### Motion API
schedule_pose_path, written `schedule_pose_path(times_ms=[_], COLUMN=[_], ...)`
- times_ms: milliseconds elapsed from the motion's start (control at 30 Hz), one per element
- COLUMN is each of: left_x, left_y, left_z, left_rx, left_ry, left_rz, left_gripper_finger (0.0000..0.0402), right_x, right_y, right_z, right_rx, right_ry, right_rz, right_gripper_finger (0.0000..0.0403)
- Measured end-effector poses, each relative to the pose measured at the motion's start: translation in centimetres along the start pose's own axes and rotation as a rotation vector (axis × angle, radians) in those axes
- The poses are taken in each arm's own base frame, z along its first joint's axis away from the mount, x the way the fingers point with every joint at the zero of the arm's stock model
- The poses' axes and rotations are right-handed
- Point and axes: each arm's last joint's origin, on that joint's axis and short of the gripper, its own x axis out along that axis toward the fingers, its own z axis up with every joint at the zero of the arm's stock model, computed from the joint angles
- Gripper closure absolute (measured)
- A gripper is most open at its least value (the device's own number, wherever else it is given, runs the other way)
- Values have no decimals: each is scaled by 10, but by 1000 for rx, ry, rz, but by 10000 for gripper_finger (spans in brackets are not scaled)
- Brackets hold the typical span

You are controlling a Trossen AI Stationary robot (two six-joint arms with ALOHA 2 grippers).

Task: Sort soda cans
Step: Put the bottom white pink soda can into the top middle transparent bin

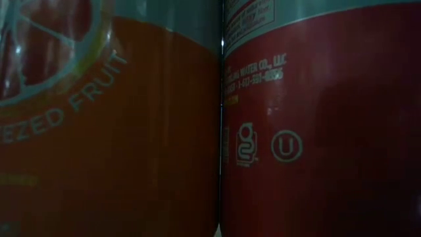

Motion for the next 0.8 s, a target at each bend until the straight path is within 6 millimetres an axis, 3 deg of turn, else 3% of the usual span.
schedule_pose_path(times_ms=[433,800], left_x=[0,0], left_y=[0,0], left_z=[0,0], left_rx=[0,4], left_ry=[0,0], left_rz=[0,0], left_gripper_finger=[27,27], right_x=[0,14], right_y=[-10,-7], right_z=[0,6], right_rx=[-6,-202], right_ry=[-3,8], right_rz=[-93,-65], right_gripper_finger=[93,93])
